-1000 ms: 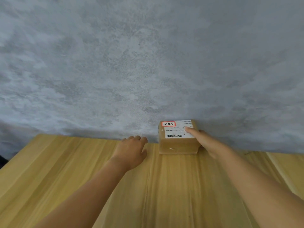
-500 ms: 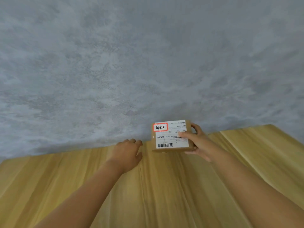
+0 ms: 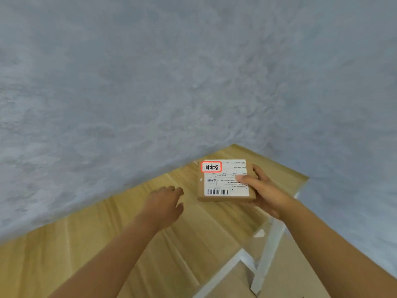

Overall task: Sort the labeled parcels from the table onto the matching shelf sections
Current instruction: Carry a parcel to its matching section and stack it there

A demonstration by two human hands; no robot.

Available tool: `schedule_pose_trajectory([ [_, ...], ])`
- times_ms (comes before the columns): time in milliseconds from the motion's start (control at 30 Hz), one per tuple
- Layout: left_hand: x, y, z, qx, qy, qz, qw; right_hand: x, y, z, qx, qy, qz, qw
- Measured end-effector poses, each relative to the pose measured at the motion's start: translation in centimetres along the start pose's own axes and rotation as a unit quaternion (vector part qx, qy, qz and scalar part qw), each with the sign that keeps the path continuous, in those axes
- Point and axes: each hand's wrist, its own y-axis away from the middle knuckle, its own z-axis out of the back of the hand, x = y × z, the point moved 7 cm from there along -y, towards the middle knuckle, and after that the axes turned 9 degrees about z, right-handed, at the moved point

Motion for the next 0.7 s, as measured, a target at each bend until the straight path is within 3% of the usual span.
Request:
schedule_pose_trajectory([
  [433,-33.8,3.9,2.7,-0.012,0.062,-0.205,0.977,3.4,22.1,29.7,-0.190,0.027,0.012,0.981],
  [700,-51.5,7.3,3.9,-0.023,0.083,-0.332,0.939,3.8,36.0,42.8,-0.322,0.006,0.026,0.946],
])
